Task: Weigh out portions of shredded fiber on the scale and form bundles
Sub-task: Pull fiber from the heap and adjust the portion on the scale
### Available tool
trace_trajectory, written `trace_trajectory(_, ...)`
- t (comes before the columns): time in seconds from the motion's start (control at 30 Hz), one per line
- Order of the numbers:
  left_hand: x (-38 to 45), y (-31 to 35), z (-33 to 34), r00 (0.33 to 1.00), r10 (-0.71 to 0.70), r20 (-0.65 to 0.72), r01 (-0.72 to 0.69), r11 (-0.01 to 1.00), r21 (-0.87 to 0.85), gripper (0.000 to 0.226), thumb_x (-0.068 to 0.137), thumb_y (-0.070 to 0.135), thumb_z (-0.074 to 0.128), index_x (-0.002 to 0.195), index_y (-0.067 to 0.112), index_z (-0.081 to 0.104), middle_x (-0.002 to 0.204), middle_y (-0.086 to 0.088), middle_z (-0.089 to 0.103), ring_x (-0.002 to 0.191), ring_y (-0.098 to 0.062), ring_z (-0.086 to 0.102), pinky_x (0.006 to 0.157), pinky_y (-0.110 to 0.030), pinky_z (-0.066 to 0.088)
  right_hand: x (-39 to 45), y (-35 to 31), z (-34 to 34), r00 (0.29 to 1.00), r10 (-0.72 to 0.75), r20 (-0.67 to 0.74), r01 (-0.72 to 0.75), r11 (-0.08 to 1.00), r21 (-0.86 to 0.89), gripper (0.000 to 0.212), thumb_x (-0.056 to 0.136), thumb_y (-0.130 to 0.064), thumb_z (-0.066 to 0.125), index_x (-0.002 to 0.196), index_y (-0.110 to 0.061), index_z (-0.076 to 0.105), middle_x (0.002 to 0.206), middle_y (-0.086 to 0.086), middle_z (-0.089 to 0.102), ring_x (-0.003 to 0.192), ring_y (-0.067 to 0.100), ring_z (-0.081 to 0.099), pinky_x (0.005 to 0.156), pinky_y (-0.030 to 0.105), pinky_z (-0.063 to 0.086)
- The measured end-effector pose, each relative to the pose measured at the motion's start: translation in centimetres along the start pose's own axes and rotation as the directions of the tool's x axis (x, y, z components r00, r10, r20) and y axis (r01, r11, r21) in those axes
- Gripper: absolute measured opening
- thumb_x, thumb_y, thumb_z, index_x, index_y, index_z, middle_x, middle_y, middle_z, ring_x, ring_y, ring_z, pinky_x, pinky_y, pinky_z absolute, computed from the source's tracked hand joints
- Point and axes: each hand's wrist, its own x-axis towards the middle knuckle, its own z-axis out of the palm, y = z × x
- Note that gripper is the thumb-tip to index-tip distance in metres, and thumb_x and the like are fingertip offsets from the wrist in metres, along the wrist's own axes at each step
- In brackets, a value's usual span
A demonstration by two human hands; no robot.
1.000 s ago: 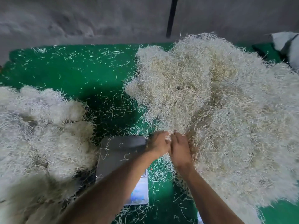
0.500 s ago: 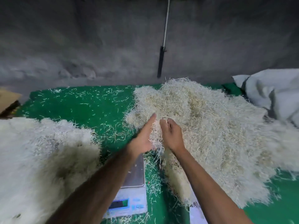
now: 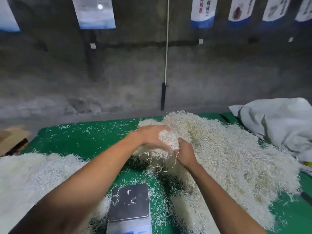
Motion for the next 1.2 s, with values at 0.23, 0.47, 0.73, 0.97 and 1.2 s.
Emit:
trace_trajectory(0.23, 1.9, 0.5, -0.8, 0.934, -0.281, -0.219, 0.096, 0.792, -0.603, 0.058, 0.083, 0.016, 0.079, 0.132, 0.001, 0.054, 0.11, -0.008, 0.064, 0.083, -0.005, 0.069, 0.07, -0.02, 0.053, 0.0, -1.1, -1.1, 0.995, -0.038, -0.097, 0.059, 0.973, 0.223, 0.039, 0.097, -0.016, 0.064, 0.132, -0.026, 0.05, 0.135, -0.009, 0.058, 0.107, -0.003, 0.054, 0.095, 0.029, 0.052)
trace_trajectory(0.47, -0.3, 1.8, -2.7, 0.897, -0.441, 0.012, 0.078, 0.131, -0.988, 0.085, 0.083, 0.029, 0.063, 0.156, 0.022, 0.021, 0.166, -0.011, 0.011, 0.15, -0.033, 0.018, 0.118, -0.055, 0.022, 0.6, 2.6, 1.2, 0.915, 0.221, 0.338, -0.247, 0.968, 0.036, 0.088, 0.097, -0.062, 0.054, 0.155, 0.0, 0.03, 0.089, 0.004, 0.057, 0.079, 0.012, 0.057, 0.083, 0.031, 0.053)
trace_trajectory(0.73, -1.6, -1.3, 0.5, 0.978, -0.176, 0.112, 0.196, 0.958, -0.208, 0.078, 0.09, 0.028, 0.063, 0.156, 0.01, 0.026, 0.155, -0.017, 0.039, 0.119, -0.029, 0.062, 0.096, -0.046, 0.056, 2.3, 3.9, -1.2, 0.948, 0.199, 0.247, -0.166, 0.975, -0.147, 0.038, 0.091, -0.005, 0.057, 0.063, -0.021, 0.036, 0.071, -0.004, 0.038, 0.068, 0.014, 0.039, 0.057, 0.025, 0.03)
trace_trajectory(0.97, 1.5, -1.8, 2.2, 0.971, -0.128, -0.204, 0.215, 0.841, 0.496, 0.057, 0.081, 0.002, 0.062, 0.135, 0.018, 0.057, 0.12, -0.012, 0.057, 0.079, -0.02, 0.06, 0.068, -0.03, 0.056, 2.2, -0.6, -1.6, 0.95, -0.027, 0.311, 0.127, 0.944, -0.305, 0.029, 0.101, -0.03, 0.049, 0.078, -0.013, 0.055, 0.067, -0.003, 0.048, 0.058, 0.014, 0.042, 0.054, 0.026, 0.042)
trace_trajectory(1.2, 4.9, -0.3, 5.0, 0.744, -0.607, -0.28, 0.482, 0.777, -0.404, 0.015, 0.098, -0.002, 0.052, 0.104, 0.01, 0.058, 0.086, -0.004, 0.059, 0.065, -0.015, 0.054, 0.058, -0.031, 0.055, 2.2, -1.4, -2.0, 0.972, -0.085, 0.22, 0.153, 0.937, -0.314, 0.047, 0.105, -0.053, 0.041, 0.077, -0.017, 0.05, 0.069, -0.003, 0.052, 0.061, 0.014, 0.046, 0.07, 0.033, 0.054)
